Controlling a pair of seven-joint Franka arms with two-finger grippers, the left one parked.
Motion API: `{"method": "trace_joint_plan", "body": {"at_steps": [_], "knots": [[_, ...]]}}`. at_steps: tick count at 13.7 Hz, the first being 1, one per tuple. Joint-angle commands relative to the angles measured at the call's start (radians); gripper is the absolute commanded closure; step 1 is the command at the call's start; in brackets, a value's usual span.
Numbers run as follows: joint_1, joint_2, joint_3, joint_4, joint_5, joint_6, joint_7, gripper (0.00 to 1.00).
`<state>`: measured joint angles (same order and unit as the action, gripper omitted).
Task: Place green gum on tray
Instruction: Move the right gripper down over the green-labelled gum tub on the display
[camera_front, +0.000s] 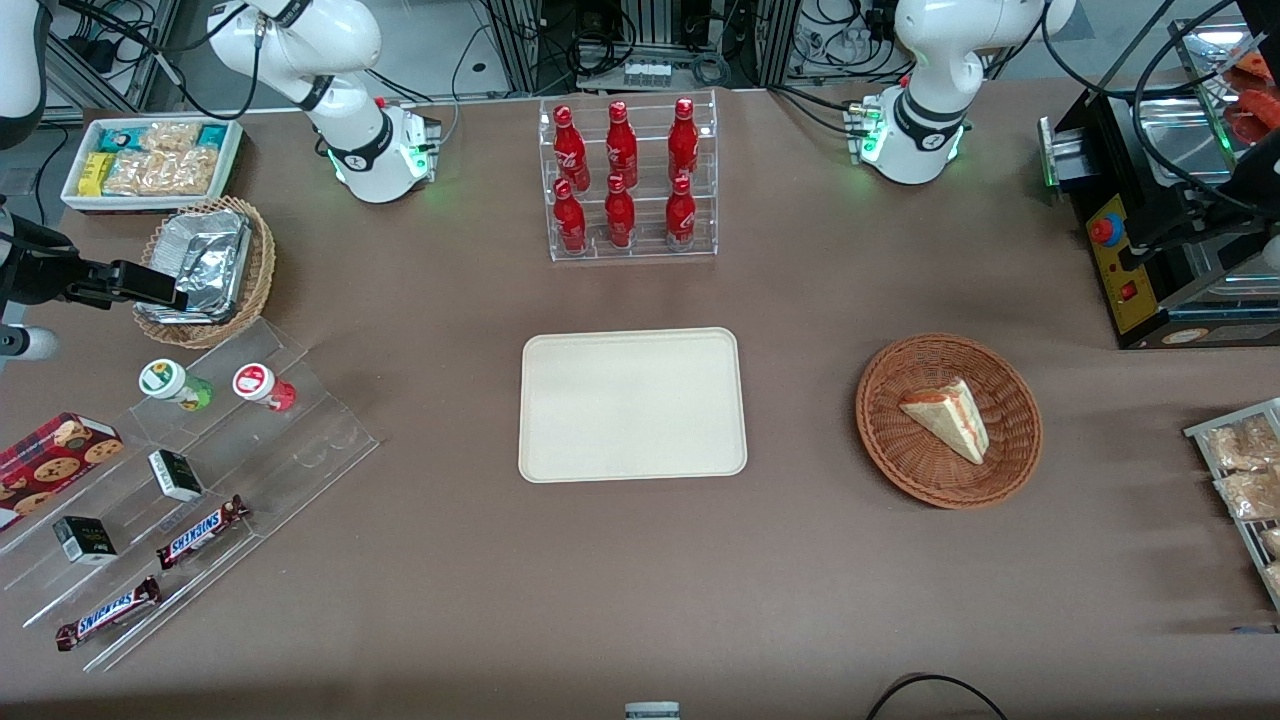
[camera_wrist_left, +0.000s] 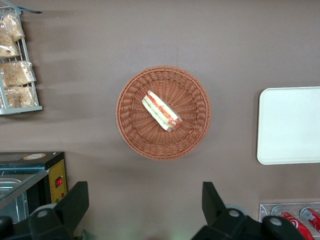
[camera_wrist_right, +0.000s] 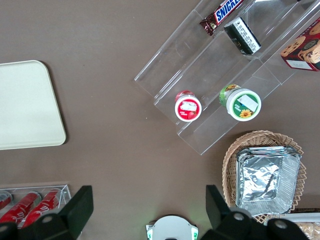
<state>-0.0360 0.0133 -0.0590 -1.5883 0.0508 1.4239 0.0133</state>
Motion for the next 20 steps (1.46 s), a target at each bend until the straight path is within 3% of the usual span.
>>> {"method": "trace_joint_plan", "body": {"at_steps": [1,5,7,10,13,18,20], "knots": [[0.002,0.008,-0.001,0.022,-0.006,-0.008,0.014,0.00],[-0.001,0.031,-0.001,0.008,-0.006,0.010,0.005,0.00],[-0.001,0.002,-0.001,-0.071,-0.050,0.090,-0.006,0.00],[-0.034,-0.025,-0.004,-0.160,-0.058,0.185,-0.122,0.00],[-0.085,-0.084,-0.004,-0.316,-0.060,0.358,-0.347,0.00],[-0.182,-0.084,-0.002,-0.429,-0.052,0.524,-0.838,0.01],[-0.197,-0.093,-0.002,-0.479,-0.052,0.590,-0.918,0.00]]}}
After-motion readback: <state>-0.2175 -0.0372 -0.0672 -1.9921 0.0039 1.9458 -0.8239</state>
